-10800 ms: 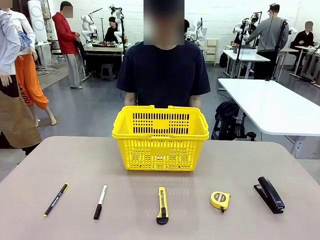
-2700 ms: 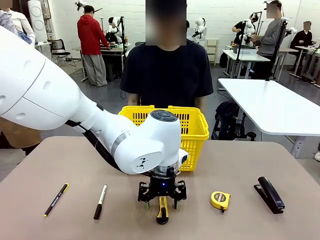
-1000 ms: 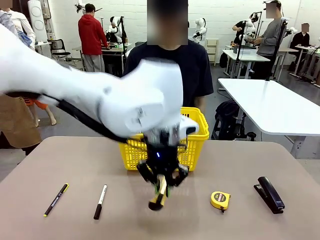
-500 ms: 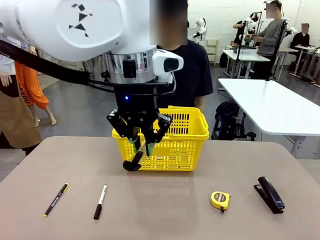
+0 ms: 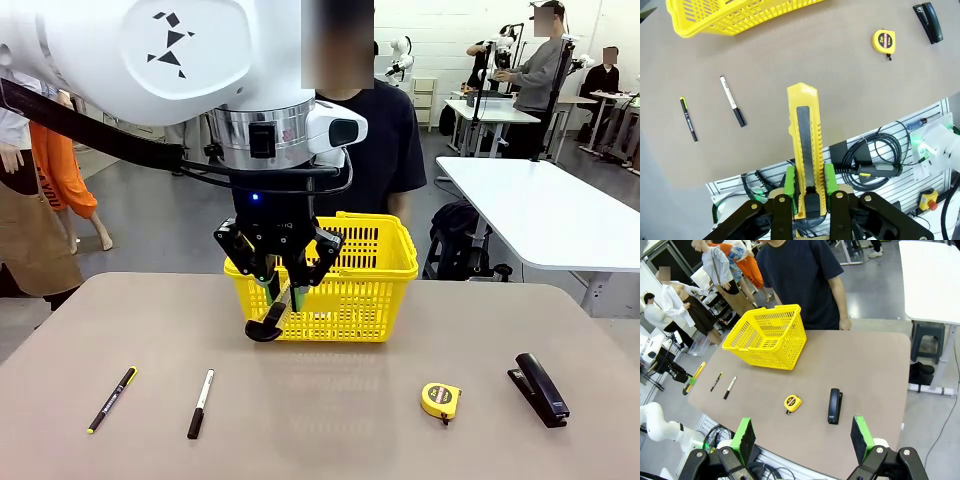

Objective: Place the items the person wants into the basket.
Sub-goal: Pick up the item the person points to and place it in the Market Basket.

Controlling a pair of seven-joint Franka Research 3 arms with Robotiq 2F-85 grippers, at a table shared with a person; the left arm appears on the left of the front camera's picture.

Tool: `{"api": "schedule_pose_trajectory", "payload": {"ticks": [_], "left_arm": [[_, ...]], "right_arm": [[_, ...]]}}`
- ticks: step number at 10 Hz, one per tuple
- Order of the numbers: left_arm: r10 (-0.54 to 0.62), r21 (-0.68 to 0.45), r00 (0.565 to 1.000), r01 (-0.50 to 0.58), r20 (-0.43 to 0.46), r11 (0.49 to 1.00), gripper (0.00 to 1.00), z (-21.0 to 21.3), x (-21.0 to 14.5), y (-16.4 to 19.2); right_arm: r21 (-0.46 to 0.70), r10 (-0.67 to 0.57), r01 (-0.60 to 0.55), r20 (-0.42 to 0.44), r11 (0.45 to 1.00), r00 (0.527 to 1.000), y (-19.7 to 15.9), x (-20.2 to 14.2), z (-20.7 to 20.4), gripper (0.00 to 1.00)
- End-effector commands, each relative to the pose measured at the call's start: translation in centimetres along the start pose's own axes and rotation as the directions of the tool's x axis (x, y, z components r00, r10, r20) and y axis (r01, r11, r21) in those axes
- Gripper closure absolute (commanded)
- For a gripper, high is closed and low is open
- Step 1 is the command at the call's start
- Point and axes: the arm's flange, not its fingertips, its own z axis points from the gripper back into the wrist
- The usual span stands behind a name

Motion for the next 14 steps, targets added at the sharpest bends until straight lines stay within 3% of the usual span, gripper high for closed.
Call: {"api": "schedule_pose_trajectory", "payload": {"ticks": [1, 2, 3, 4, 5, 8, 11, 14], "left_arm": [[-0.004, -0.021, 1.0, 0.004, -0.001, 1.0, 1.0, 0.4, -0.1, 0.2], [0.0, 0.0, 1.0, 0.0, 0.0, 1.0, 0.74, 0.0, 0.0, 0.0], [-0.168, -0.031, 0.985, 0.169, 0.035, 0.985, 0.74, 1.3, 3.1, 1.9], [-0.236, -0.099, 0.97, 0.23, -0.051, 0.968, 0.74, 1.7, 7.6, 4.0], [-0.3, -0.145, 0.952, 0.29, -0.055, 0.946, 0.74, 1.4, 12.0, 6.1], [-0.29, -0.132, 0.951, 0.275, -0.111, 0.952, 0.74, -2.6, 22.1, 9.3], [-0.289, -0.019, 0.953, 0.289, -0.094, 0.957, 0.74, -6.4, 26.0, 9.0], [-0.272, 0.054, 0.959, 0.277, -0.081, 0.959, 0.74, -8.1, 26.6, 8.2]], "right_arm": [[0.003, 0.003, -0.003, 0.004, 1.0, 1.0, 0.1, -0.1, 0.1, 0.0], [0.003, 0.003, -0.003, 0.004, 1.0, 1.0, 0.1, -0.1, 0.1, 0.0], [0.003, 0.003, -0.003, 0.004, 1.0, 1.0, 0.1, -0.1, 0.1, 0.0], [0.003, 0.003, -0.003, 0.004, 1.0, 1.0, 0.1, -0.1, 0.1, 0.0], [0.003, 0.003, -0.003, 0.004, 1.0, 1.0, 0.1, -0.1, 0.1, 0.0], [0.003, 0.003, -0.003, 0.004, 1.0, 1.0, 0.1, -0.1, 0.1, 0.0], [0.003, 0.003, -0.003, 0.004, 1.0, 1.0, 0.1, -0.1, 0.1, 0.0], [0.003, 0.003, -0.003, 0.004, 1.0, 1.0, 0.1, -0.1, 0.1, 0.0]]}}
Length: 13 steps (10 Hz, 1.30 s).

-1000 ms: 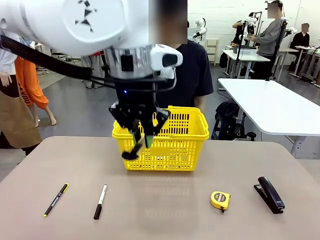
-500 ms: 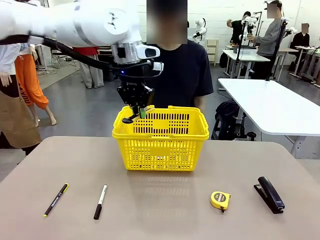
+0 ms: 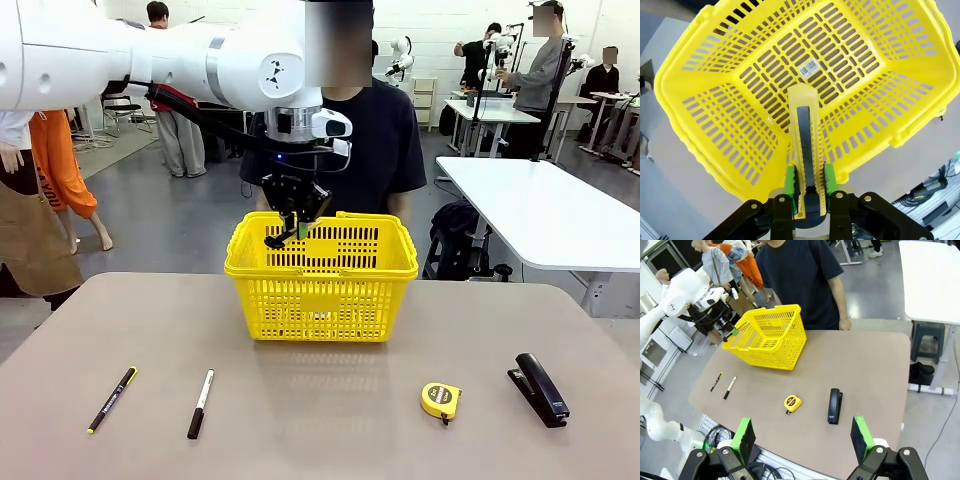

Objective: Place the items the person wants into the basket.
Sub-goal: Pick up the item the person points to and place it in the Market Basket.

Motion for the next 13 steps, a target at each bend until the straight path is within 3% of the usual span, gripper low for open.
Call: {"api": "schedule_pose_trajectory", "payload": {"ticks": [1, 7, 8, 10, 13], "left_arm": [[-0.005, -0.023, 1.0, 0.005, -0.002, 1.0, 0.74, 0.2, -0.3, 0.4], [0.002, -0.003, 1.0, -0.002, 0.0, 1.0, 0.74, 0.0, 0.0, 0.1], [-0.096, 0.02, 0.995, 0.095, 0.04, 0.995, 0.74, -0.7, 0.8, 0.4], [-0.288, 0.078, 0.957, 0.285, 0.038, 0.955, 0.74, -2.6, 2.1, 0.3], [-0.33, 0.025, 0.944, 0.33, 0.016, 0.944, 0.74, -3.9, 4.1, 1.9]], "right_arm": [[0.003, 0.004, -0.004, 0.004, 1.0, 1.0, 0.1, -0.1, 0.1, 0.0], [0.003, 0.004, -0.004, 0.004, 1.0, 1.0, 0.1, -0.1, 0.1, 0.0], [0.003, 0.004, -0.004, 0.004, 1.0, 1.0, 0.1, -0.1, 0.1, 0.0], [0.003, 0.004, -0.004, 0.004, 1.0, 1.0, 0.1, -0.1, 0.1, 0.0], [0.003, 0.004, -0.004, 0.004, 1.0, 1.0, 0.1, -0.1, 0.1, 0.0]]}}
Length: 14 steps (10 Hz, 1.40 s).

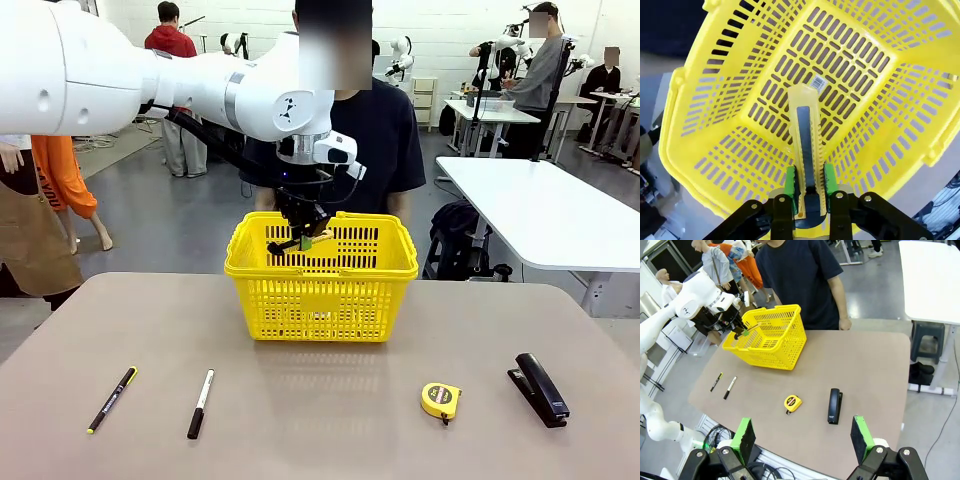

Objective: Place the items the person wants into the basket.
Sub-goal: Pick up the item the person points to and place it in the Market Basket.

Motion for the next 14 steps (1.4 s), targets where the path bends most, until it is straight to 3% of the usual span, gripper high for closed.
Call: {"api": "schedule_pose_trajectory", "payload": {"ticks": [1, 5, 9, 14], "left_arm": [[-0.016, -0.062, 1.0, 0.014, -0.022, 0.998, 0.74, -0.1, 1.3, 2.2], [-0.026, -0.137, 0.992, 0.009, -0.123, 0.991, 0.74, -4.5, 2.4, 2.5], [-0.033, -0.118, 0.99, 0.016, -0.138, 0.993, 0.74, -5.4, 2.5, 1.8], [-0.026, -0.099, 0.989, 0.012, -0.143, 0.995, 0.22, -5.6, 2.2, 1.8]], "right_arm": [[0.003, 0.003, -0.004, 0.003, 1.0, 1.0, 0.1, -0.1, 0.0, 0.0], [0.003, 0.003, -0.004, 0.003, 1.0, 1.0, 0.1, -0.1, 0.0, 0.0], [0.003, 0.003, -0.004, 0.003, 1.0, 1.0, 0.1, -0.1, 0.0, 0.0], [0.003, 0.003, -0.004, 0.003, 1.0, 1.0, 0.1, -0.1, 0.0, 0.0]]}}
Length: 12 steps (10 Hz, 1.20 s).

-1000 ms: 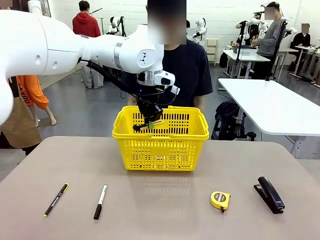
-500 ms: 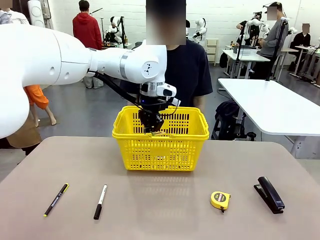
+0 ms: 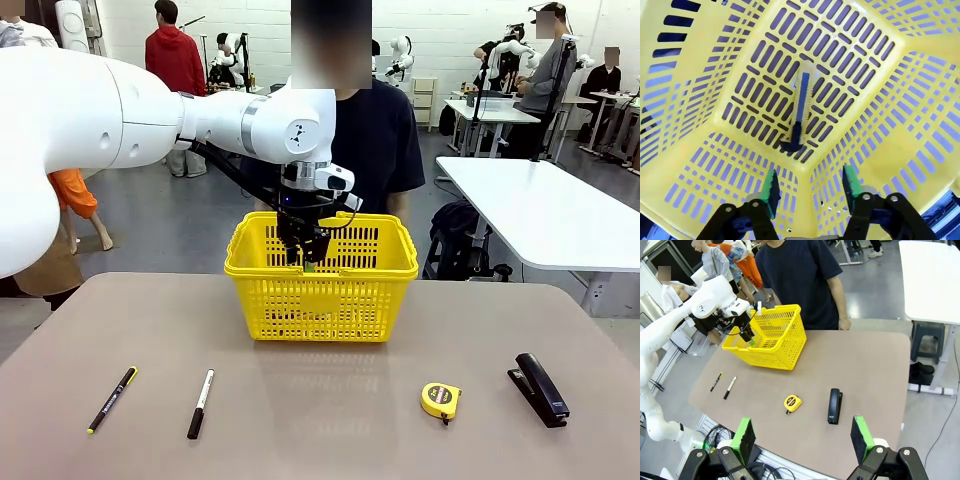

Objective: Place the items the person wants into the basket.
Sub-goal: Pick up the item the person points to and place it in the Market Basket.

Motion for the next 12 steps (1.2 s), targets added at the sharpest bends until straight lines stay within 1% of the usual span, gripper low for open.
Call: {"api": "schedule_pose_trajectory", "payload": {"ticks": [1, 2, 3, 6, 7, 8, 9, 10, 11, 12], "left_arm": [[-0.003, 0.015, 1.0, 0.004, -0.013, 1.0, 0.14, 0.6, 0.5, 0.4], [-0.002, 0.015, 1.0, 0.002, -0.014, 1.0, 0.02, 0.6, 0.5, 0.4], [-0.002, 0.017, 1.0, 0.002, -0.013, 1.0, 0.0, 0.6, 0.5, 0.4], [0.004, 0.023, 1.0, -0.004, -0.01, 1.0, 0.0, 0.8, 0.3, 0.3], [0.023, 0.019, 1.0, -0.023, 0.003, 1.0, 0.0, 1.5, -0.4, 0.0], [0.064, 0.053, 0.998, -0.065, 0.03, 0.996, 0.0, 3.9, -2.6, -1.2], [0.099, 0.079, 0.986, -0.111, 0.136, 0.991, 0.0, 7.6, -6.4, -2.7], [0.166, 0.097, 0.959, -0.192, 0.229, 0.977, 0.0, 11.2, -10.8, -3.5], [0.226, 0.094, 0.936, -0.259, 0.269, 0.961, 0.0, 13.1, -14.7, -3.8], [0.264, 0.08, 0.919, -0.299, 0.294, 0.951, 0.0, 13.9, -18.0, -4.0]], "right_arm": [[0.003, 0.004, -0.004, 0.003, 1.0, 1.0, 0.1, -0.1, 0.0, 0.0], [0.003, 0.004, -0.004, 0.003, 1.0, 1.0, 0.1, -0.1, 0.0, 0.0], [0.003, 0.004, -0.004, 0.003, 1.0, 1.0, 0.1, -0.1, 0.0, 0.0], [0.003, 0.004, -0.004, 0.003, 1.0, 1.0, 0.1, -0.1, 0.0, 0.0], [0.003, 0.004, -0.004, 0.003, 1.0, 1.0, 0.1, -0.1, 0.0, 0.0], [0.003, 0.004, -0.004, 0.003, 1.0, 1.0, 0.1, -0.1, 0.0, 0.0], [0.003, 0.004, -0.004, 0.003, 1.0, 1.0, 0.1, -0.1, 0.0, 0.0], [0.003, 0.004, -0.004, 0.003, 1.0, 1.0, 0.1, -0.1, 0.0, 0.0], [0.003, 0.004, -0.004, 0.003, 1.0, 1.0, 0.1, -0.1, 0.0, 0.0], [0.003, 0.004, -0.004, 0.003, 1.0, 1.0, 0.1, -0.1, 0.0, 0.0]]}}
